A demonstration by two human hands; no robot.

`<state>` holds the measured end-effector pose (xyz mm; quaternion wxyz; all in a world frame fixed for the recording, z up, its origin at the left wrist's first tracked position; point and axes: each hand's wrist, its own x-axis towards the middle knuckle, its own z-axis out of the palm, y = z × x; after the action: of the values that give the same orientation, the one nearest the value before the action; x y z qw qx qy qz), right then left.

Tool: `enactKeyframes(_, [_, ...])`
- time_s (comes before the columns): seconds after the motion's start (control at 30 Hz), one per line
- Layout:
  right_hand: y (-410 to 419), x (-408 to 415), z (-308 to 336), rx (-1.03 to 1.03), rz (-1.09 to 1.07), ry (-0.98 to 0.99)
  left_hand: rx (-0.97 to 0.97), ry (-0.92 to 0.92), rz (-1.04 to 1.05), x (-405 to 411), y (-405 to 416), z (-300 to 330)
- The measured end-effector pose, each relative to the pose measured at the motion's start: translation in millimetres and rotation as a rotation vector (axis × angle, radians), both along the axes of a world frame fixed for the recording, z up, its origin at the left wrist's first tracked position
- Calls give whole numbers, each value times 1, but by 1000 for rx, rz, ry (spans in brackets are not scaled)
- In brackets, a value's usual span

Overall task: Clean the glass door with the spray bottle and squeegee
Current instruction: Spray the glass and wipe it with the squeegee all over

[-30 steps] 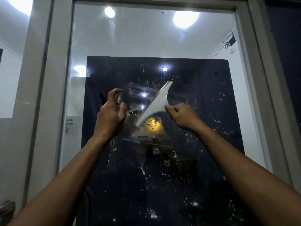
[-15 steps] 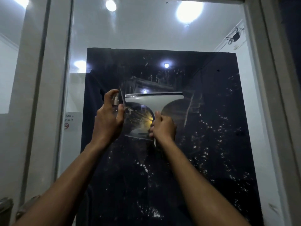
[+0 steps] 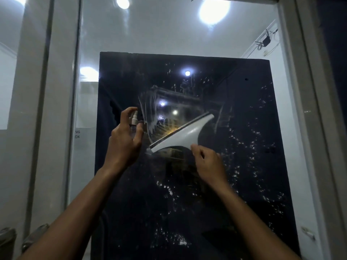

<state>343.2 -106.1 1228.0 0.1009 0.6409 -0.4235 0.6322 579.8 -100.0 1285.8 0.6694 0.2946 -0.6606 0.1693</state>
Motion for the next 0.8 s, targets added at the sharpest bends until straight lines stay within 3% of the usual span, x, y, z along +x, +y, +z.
enactKeyframes(0.17, [9, 7, 66, 79, -219, 488, -14, -15, 14, 7, 1, 10])
enactKeyframes(0.3, [6, -4, 98, 214, -356, 716, -6, -20, -11, -1, 0, 8])
enactKeyframes(0.63, [21, -164, 78, 614, -591, 685, 49, -28, -72, -25, -8, -13])
enactKeyframes(0.8, [33, -188, 63, 533, -573, 590, 46, -14, -47, -35, -7, -16])
